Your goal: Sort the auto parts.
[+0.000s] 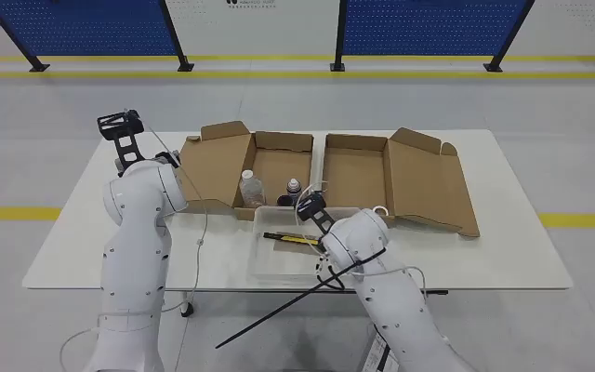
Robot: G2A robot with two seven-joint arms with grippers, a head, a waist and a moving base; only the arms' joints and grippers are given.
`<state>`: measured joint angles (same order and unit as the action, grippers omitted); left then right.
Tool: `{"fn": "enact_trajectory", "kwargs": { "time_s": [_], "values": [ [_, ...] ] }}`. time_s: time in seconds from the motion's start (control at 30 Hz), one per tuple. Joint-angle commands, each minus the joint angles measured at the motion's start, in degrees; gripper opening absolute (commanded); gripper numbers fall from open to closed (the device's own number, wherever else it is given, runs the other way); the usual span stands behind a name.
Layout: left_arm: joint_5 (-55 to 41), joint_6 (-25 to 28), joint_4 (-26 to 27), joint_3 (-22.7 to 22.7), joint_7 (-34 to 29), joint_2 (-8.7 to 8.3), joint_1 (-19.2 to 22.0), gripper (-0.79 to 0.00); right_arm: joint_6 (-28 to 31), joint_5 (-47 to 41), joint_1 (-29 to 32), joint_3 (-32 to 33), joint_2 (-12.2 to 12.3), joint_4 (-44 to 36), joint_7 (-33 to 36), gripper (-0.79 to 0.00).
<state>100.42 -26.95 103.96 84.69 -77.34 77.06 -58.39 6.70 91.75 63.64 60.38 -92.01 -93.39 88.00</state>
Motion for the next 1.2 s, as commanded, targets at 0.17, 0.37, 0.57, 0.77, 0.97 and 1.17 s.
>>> {"fn": "enact_trajectory", "kwargs": {
  "time_s": [0.17, 0.37, 0.57, 0.77, 0.97, 1.17],
  "values": [
    [0.0, 0.0, 0.0, 0.0, 0.0, 0.0, 0.0, 0.0, 0.4, -0.5, -2.2, -1.6, -0.4, 5.0, 0.0, -0.348],
    [0.0, 0.0, 0.0, 0.0, 0.0, 0.0, 0.0, 0.0, 0.4, -0.7, -4.8, -3.1, -0.8, 10.1, 0.0, -0.305],
    [0.0, 0.0, 0.0, 0.0, 0.0, 0.0, 0.0, 0.0, 0.8, -1.8, -7.1, -4.5, -1.3, 14.9, -0.3, -0.243],
    [0.0, 0.0, 0.0, 0.0, 0.0, 0.0, 0.0, 0.0, 0.8, -3.1, -8.5, -5.6, -1.8, 18.0, -1.2, -0.219],
    [0.0, 0.0, 0.0, 0.0, 0.0, 0.0, 0.0, 0.0, 1.1, -3.4, -9.6, -6.6, -2.1, 20.2, -1.7, -0.209],
    [0.0, 0.0, 0.0, 0.0, 0.0, 0.0, 0.0, 0.0, 1.2, -3.6, -10.5, -7.1, -2.3, 22.6, -2.6, -0.219]
  ]
}}
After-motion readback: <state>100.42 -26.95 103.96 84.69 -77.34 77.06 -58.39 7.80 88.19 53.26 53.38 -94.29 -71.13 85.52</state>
